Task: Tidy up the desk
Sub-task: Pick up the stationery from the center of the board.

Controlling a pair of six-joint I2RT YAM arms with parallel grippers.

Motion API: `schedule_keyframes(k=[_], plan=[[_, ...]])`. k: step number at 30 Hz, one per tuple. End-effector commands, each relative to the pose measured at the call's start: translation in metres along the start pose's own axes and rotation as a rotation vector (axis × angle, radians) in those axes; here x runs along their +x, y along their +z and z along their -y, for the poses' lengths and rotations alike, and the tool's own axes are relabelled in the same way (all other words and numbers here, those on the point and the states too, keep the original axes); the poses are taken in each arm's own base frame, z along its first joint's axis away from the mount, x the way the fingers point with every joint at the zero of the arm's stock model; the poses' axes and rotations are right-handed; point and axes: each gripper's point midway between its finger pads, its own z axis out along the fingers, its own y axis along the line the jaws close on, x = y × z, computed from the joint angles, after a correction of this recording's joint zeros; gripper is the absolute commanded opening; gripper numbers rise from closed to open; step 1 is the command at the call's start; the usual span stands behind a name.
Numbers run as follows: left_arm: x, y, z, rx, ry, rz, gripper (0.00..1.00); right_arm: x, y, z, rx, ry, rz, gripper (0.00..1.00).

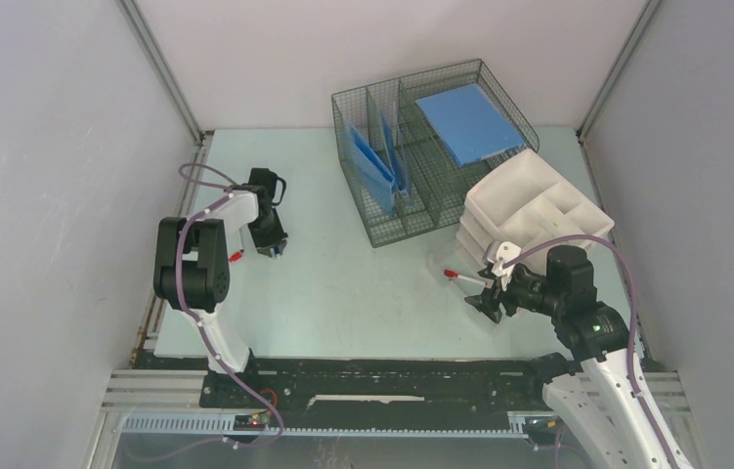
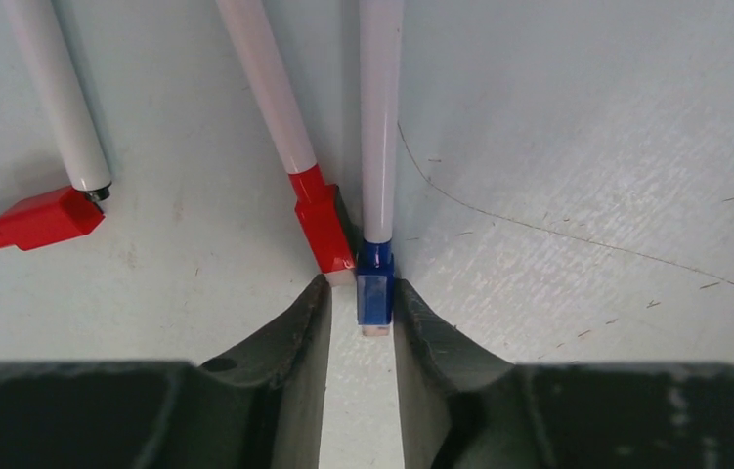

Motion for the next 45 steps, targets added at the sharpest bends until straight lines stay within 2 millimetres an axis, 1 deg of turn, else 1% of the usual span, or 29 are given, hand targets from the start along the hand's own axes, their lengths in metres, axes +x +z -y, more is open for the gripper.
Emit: schedule_keyframes(k=[1, 6, 11, 16, 17, 18, 19, 21, 27, 30, 31, 33, 35, 38, 41, 45], plan=[[0.000, -0.006, 0.002, 0.001, -0.003, 0.015, 0.29, -0.020, -0.006, 0.001, 0.004, -0.055, 0.043, 0.68], [-0.002, -0.008, 0.002, 0.001, -0.002, 0.027, 0.19, -0.019, -0.006, 0.001, 0.004, -0.056, 0.043, 0.68], [-0.002, -0.021, 0.006, 0.029, 0.001, 0.062, 0.13, -0.019, -0.005, 0.001, 0.002, -0.055, 0.041, 0.68], [0.006, -0.036, 0.017, 0.115, -0.005, 0.098, 0.09, -0.019, -0.006, 0.000, -0.003, -0.055, 0.043, 0.68], [0.011, -0.038, 0.019, 0.133, -0.001, 0.100, 0.09, -0.020, -0.006, -0.001, -0.005, -0.056, 0.046, 0.68], [0.011, -0.043, 0.024, 0.160, 0.000, 0.116, 0.09, -0.020, -0.006, -0.002, -0.010, -0.054, 0.048, 0.69], [0.017, -0.044, 0.026, 0.182, 0.002, 0.119, 0.09, -0.021, -0.005, -0.003, -0.019, -0.054, 0.050, 0.69], [0.024, -0.053, 0.036, 0.240, 0.010, 0.147, 0.08, -0.022, -0.006, -0.007, -0.036, -0.051, 0.058, 0.69], [0.056, -0.083, 0.070, 0.443, 0.054, 0.232, 0.07, -0.027, -0.006, -0.020, -0.104, -0.038, 0.079, 0.69], [0.071, -0.106, 0.089, 0.588, 0.063, 0.304, 0.07, -0.030, -0.007, -0.028, -0.144, -0.034, 0.099, 0.69], [0.075, -0.119, 0.095, 0.649, 0.066, 0.340, 0.07, -0.032, -0.008, -0.031, -0.162, -0.032, 0.106, 0.69], [0.086, -0.137, 0.109, 0.763, 0.086, 0.385, 0.07, -0.035, -0.010, -0.039, -0.200, -0.026, 0.124, 0.69], [0.100, -0.155, 0.123, 0.866, 0.114, 0.430, 0.06, -0.040, -0.013, -0.047, -0.239, -0.021, 0.145, 0.70], [0.121, -0.188, 0.144, 1.033, 0.178, 0.510, 0.06, -0.047, -0.017, -0.057, -0.292, -0.017, 0.178, 0.72], [0.143, -0.223, 0.161, 1.153, 0.244, 0.604, 0.06, -0.057, -0.022, -0.065, -0.337, -0.008, 0.212, 0.73], [0.167, -0.257, 0.176, 1.257, 0.295, 0.681, 0.06, -0.078, -0.032, -0.073, -0.401, 0.035, 0.265, 0.73]])
